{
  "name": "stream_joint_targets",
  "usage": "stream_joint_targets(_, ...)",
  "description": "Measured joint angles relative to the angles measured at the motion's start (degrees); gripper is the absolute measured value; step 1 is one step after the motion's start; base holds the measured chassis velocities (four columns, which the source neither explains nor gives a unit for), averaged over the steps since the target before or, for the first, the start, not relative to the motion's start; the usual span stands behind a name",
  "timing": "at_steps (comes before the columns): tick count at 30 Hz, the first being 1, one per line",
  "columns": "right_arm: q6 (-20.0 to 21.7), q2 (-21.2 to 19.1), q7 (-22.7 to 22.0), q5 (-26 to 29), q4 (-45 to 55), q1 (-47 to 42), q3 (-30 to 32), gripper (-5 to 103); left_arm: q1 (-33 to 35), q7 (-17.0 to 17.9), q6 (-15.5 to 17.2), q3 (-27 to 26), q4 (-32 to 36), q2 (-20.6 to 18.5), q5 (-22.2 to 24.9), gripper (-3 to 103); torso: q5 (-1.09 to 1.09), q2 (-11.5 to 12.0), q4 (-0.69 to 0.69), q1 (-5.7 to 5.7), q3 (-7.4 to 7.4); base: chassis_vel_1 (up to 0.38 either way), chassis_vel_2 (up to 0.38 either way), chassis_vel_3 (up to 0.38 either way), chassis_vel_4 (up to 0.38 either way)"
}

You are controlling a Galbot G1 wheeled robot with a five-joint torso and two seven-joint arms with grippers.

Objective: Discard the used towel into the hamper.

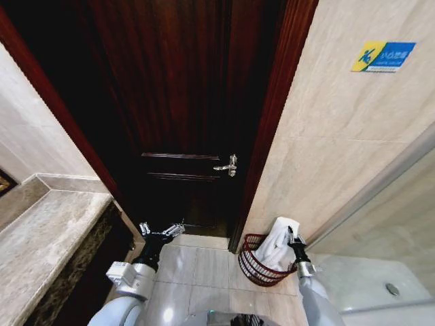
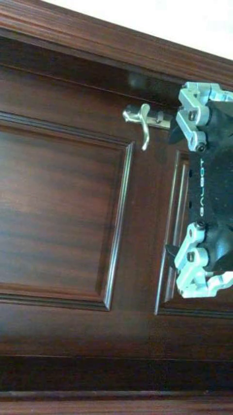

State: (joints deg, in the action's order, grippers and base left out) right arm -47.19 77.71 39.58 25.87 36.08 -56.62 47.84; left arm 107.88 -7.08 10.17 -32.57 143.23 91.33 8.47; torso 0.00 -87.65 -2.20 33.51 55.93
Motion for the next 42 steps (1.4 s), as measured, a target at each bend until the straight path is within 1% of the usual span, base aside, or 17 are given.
stream_joint_targets(6,0.02,0.05,2.68,-0.41,-7.23,1.80,0.81,7,0.00,0.00,0.00,0.00,0.00,0.00,0.00,100,0.00,0.00,0.00,0.00,0.00,0.000,0.000,0.000,0.000)
stream_joint_targets(10,0.03,0.05,3.07,-1.15,-9.15,2.38,1.26,7,0.00,0.00,0.00,0.00,0.00,0.00,0.00,100,0.00,0.00,0.00,0.00,0.00,0.000,0.000,0.000,0.000)
stream_joint_targets(15,0.04,0.52,3.09,-3.77,-11.07,2.51,2.62,7,0.00,0.00,0.00,0.00,0.00,0.00,0.00,100,0.00,0.00,0.00,0.00,0.00,0.000,0.000,0.000,0.000)
stream_joint_targets(17,0.05,0.68,3.04,-5.46,-11.73,2.29,4.43,7,0.00,0.00,0.00,0.00,0.00,0.00,0.00,100,0.00,0.00,0.00,0.00,0.00,0.000,0.000,0.000,0.000)
stream_joint_targets(19,0.05,0.68,2.52,-7.83,-12.87,1.90,6.86,7,0.00,0.00,0.00,0.00,0.00,0.00,0.00,100,-0.02,0.00,0.01,0.00,0.00,0.000,0.000,0.000,0.000)
stream_joint_targets(20,0.05,0.68,2.52,-7.83,-12.87,1.90,6.86,7,0.00,0.00,0.00,0.00,0.00,0.00,0.00,100,-0.02,0.00,0.01,0.00,0.00,0.000,0.000,0.000,0.000)
stream_joint_targets(21,0.06,0.66,1.84,-9.16,-13.62,1.98,7.51,7,0.00,0.00,0.00,0.00,0.00,-0.01,0.00,100,-0.01,0.00,0.02,0.00,0.00,0.000,0.000,0.000,0.000)
stream_joint_targets(22,0.07,0.66,0.99,-10.27,-14.02,2.20,7.65,7,0.00,0.00,0.00,0.00,0.00,0.00,0.00,100,0.01,0.00,0.01,0.00,0.00,0.000,0.000,0.000,0.000)
stream_joint_targets(25,0.26,0.69,0.06,-11.59,-14.28,2.49,7.71,7,0.00,0.00,0.00,0.00,0.00,0.00,0.00,100,0.00,0.00,0.01,0.00,0.00,0.000,0.000,0.000,0.000)
stream_joint_targets(26,1.01,0.84,-1.39,-13.88,-14.52,2.81,7.88,7,0.00,0.00,0.00,0.00,0.00,0.00,0.00,100,-0.02,0.00,0.00,0.00,0.00,0.000,0.000,0.000,0.000)
stream_joint_targets(28,1.34,0.90,-1.78,-14.63,-14.67,2.90,7.94,7,0.00,0.00,0.00,0.00,0.00,0.00,0.00,100,-0.01,0.00,0.00,0.00,0.00,0.000,0.000,0.000,0.000)
stream_joint_targets(31,2.87,1.12,-3.94,-19.96,-16.37,3.53,8.78,7,0.00,0.00,0.00,0.00,0.00,0.00,0.00,100,0.00,0.00,0.00,0.00,0.00,0.000,0.000,0.000,0.000)
stream_joint_targets(32,2.87,1.12,-3.94,-19.96,-16.37,3.53,8.78,7,0.00,0.00,0.00,0.00,0.00,0.00,0.00,100,0.00,0.00,0.00,0.00,0.00,0.000,0.000,0.000,0.000)
stream_joint_targets(34,2.95,1.36,-5.06,-22.74,-17.08,3.68,9.04,7,0.00,0.00,0.00,0.00,0.00,0.00,0.00,100,0.00,0.00,0.00,0.00,0.00,0.000,0.000,0.000,0.000)
stream_joint_targets(41,3.26,1.95,-5.50,-25.46,-16.92,3.26,9.11,7,0.00,0.00,0.00,0.00,0.00,0.00,0.00,100,0.00,0.00,0.00,0.00,0.00,0.000,0.000,0.000,0.000)
stream_joint_targets(42,3.69,1.97,-5.82,-26.97,-16.84,3.15,9.24,7,0.00,0.00,0.00,0.00,0.00,0.00,0.00,100,0.00,0.00,0.00,0.00,0.00,0.000,0.000,0.000,0.000)
